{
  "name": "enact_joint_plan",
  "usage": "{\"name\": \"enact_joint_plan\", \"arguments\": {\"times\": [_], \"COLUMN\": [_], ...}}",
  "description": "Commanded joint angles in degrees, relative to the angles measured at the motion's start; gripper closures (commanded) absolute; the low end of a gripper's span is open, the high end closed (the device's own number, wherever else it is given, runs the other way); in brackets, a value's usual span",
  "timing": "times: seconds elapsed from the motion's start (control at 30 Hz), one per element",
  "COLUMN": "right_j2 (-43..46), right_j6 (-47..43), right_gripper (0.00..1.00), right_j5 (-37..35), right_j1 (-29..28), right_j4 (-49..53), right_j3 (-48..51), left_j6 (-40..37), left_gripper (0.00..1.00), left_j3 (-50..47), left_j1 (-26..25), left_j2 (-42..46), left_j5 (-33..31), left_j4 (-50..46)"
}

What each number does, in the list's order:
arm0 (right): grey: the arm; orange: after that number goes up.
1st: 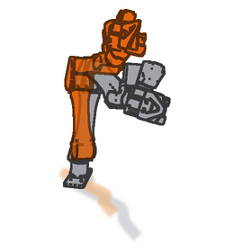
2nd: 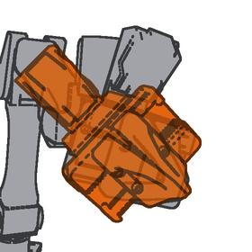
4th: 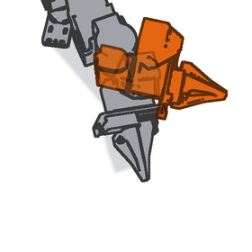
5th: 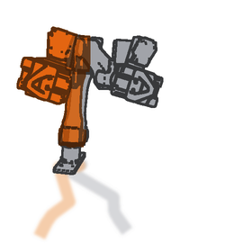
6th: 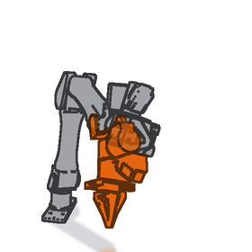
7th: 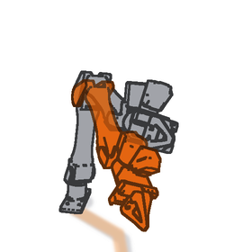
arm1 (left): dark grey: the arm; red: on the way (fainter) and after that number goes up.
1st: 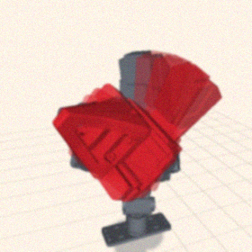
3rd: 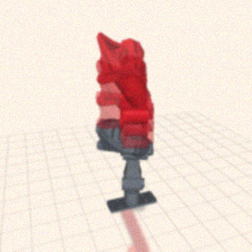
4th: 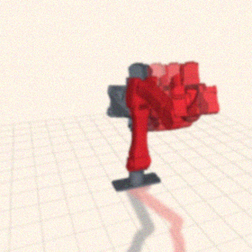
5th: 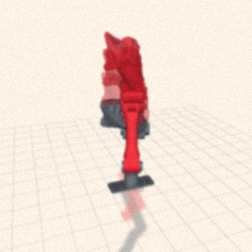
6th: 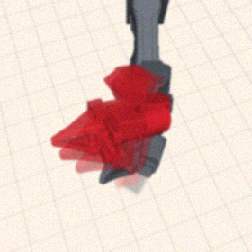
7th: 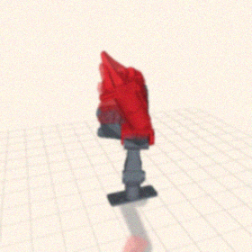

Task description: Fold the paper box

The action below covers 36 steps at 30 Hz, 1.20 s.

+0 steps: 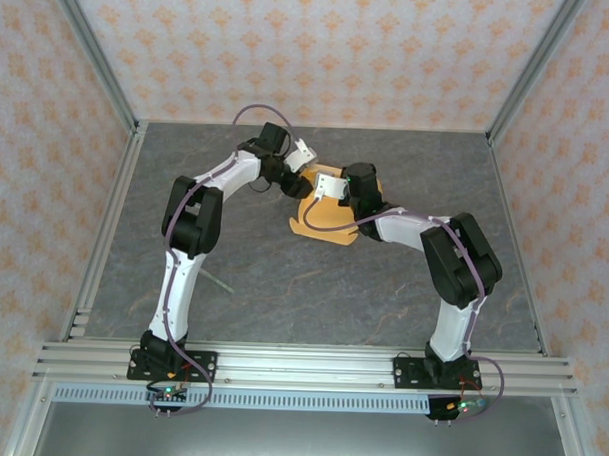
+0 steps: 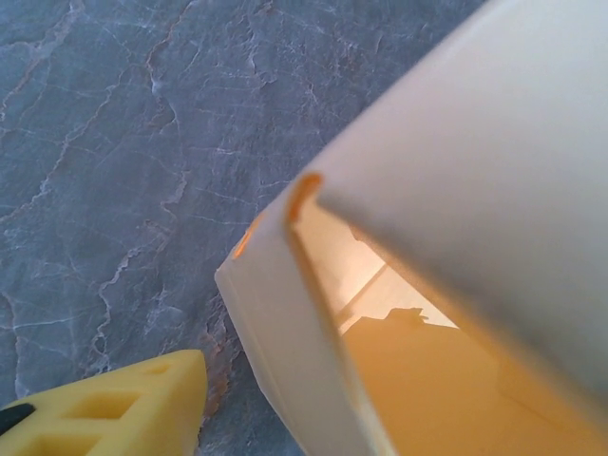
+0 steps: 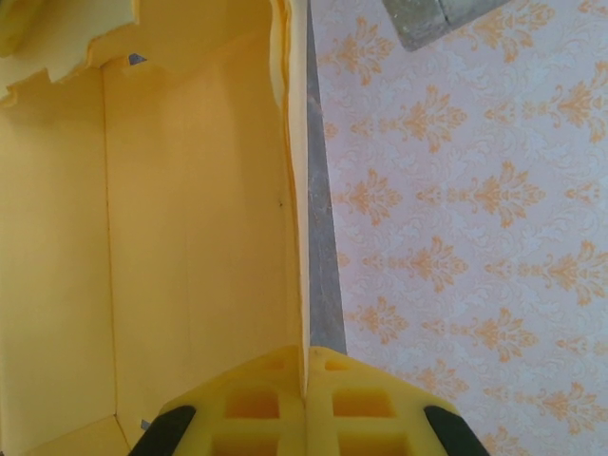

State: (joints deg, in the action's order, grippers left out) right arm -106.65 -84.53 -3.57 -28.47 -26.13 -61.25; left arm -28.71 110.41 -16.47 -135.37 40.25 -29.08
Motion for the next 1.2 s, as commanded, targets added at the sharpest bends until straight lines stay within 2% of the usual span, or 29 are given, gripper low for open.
{"name": "enact_joint_plan", "arguments": {"times": [0.0,0.57,0.97,1.17], "right_j2": [-1.5,-4.77,-6.48,-6.0], "right_j6": [-0.77,-2.68,-1.78,-1.59], "right_gripper": [1.0,1.0,1.0,1.0], "right_j5": [1.37,1.59,3.31,3.57], "right_j1": [-0.06,1.2,1.7,1.84], "right_j4": [1.43,-0.67,-0.1,0.11], "right_j3": [-1.88,-2.52,-4.98,-5.36], "left_j6": [-4.3,-6.3,-5.24,-7.11], "left_gripper": [0.43,0.43,0.47,0.46], "left_j3": [-1.06,-1.23,4.08,5.83], "left_j1": [0.56,1.19,1.61,1.92], "left_j2": [4.26,3.3,0.99,0.36], "left_j5": [3.13,9.12,9.53,10.27], "left_j4": [1.85,4.2,-0.74,-4.98]}}
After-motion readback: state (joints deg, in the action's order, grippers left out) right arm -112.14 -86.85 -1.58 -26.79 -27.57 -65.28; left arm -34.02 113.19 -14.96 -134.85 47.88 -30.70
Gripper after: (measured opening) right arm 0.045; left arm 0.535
